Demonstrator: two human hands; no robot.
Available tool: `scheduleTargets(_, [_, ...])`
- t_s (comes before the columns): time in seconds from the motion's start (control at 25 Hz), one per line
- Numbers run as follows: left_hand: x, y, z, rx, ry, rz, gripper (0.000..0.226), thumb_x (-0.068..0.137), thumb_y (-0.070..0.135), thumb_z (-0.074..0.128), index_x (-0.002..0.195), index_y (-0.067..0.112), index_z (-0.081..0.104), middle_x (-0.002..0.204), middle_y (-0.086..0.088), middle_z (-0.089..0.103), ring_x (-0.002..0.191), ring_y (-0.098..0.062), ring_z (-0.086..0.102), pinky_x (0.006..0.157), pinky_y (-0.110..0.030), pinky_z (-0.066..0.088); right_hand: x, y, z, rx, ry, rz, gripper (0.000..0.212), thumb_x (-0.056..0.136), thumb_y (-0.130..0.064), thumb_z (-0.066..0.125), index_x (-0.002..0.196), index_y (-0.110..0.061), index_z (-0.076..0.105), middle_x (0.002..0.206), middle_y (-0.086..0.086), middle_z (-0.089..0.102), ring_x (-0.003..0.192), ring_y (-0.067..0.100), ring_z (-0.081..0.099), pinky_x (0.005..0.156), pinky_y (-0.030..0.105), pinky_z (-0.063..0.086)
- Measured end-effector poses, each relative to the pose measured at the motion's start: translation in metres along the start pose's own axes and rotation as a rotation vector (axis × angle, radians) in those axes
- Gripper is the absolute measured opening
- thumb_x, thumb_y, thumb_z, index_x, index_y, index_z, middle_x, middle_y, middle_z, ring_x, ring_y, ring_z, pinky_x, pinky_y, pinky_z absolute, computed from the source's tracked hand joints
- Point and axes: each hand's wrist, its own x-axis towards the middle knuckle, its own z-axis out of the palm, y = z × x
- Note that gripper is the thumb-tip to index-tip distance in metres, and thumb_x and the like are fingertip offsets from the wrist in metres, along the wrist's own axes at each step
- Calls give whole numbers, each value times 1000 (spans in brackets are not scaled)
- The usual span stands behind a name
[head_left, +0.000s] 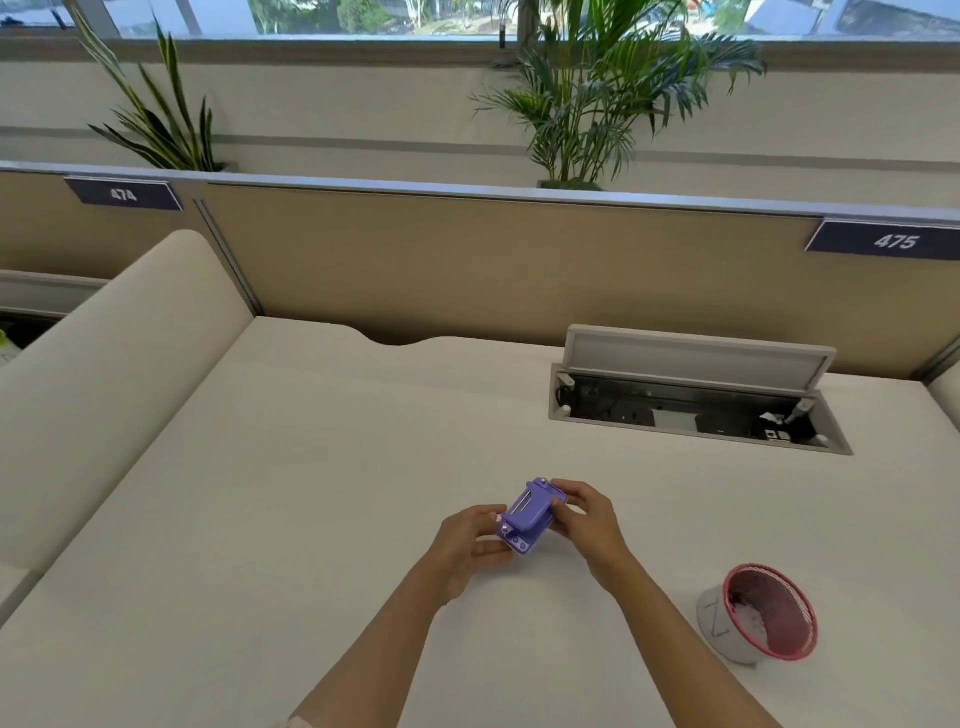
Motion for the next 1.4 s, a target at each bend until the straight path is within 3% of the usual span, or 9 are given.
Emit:
scheduleTargets(0.12, [16,8,1,-90,53,32,28,95,3,54,122,0,62,119,-22,71,103,-37,71,97,-45,56,22,3,14,72,111,60,31,91,-4,67,122,-6,64,121,16,65,114,31,64,83,36,60])
scheduleTargets(0.24, [30,19,11,-128,114,134,23,94,0,52,103,10,71,101,-7,80,92,-23,74,83,-30,60,39,-1,29,134,194,86,36,90,-7,69,125,-10,60,123,12,65,113,27,64,82,33,58])
scheduleTargets(0.4, [56,44,22,24,166,251,30,88,-6,54,112,1,72,119,-17,73,111,-31,66,103,-42,49,61,-9,40,65,293,111,33,93,-16,67,125,-12,62,125,8,67,105,19,62,88,29,51])
scheduleTargets(0.48, [73,57,22,139,176,279,34,87,-9,47,111,-1,69,120,-19,71,106,-29,62,99,-37,46,72,-11,43,22,291,137,34,93,-19,67,126,-11,63,126,8,68,109,22,63,90,29,48])
scheduleTargets(0.56, [88,69,22,257,187,284,42,89,-8,40,123,-1,62,134,-19,63,118,-29,57,103,-37,42,81,-11,48,5,295,145,34,94,-17,66,126,-10,63,127,8,69,114,24,64,92,29,47])
scheduleTargets(0.68, [102,74,23,358,186,257,60,98,0,38,156,8,27,162,-7,33,149,-26,31,123,-43,25,91,-10,55,-21,300,123,35,94,-13,65,128,-10,63,127,8,69,112,23,65,91,26,47])
scheduleTargets(0.8, [114,70,21,446,176,265,64,102,6,38,159,13,10,167,-5,20,155,-24,14,127,-45,8,98,-9,59,-54,296,77,35,92,-8,65,126,-11,65,124,9,71,99,18,65,87,24,47])
scheduleTargets(0.96, [122,58,15,587,120,271,71,101,1,37,159,10,-3,169,-6,10,156,-21,-1,123,-39,-11,97,-2,61,-140,277,8,43,88,-3,70,131,-4,62,126,14,67,108,26,67,94,28,52])
scheduleTargets(1.4, [109,49,8,684,76,282,81,97,-3,39,158,14,-11,169,-4,5,156,-24,1,125,-40,-9,83,-6,61,-298,226,17,55,86,5,70,138,0,52,134,16,59,119,27,62,98,25,48])
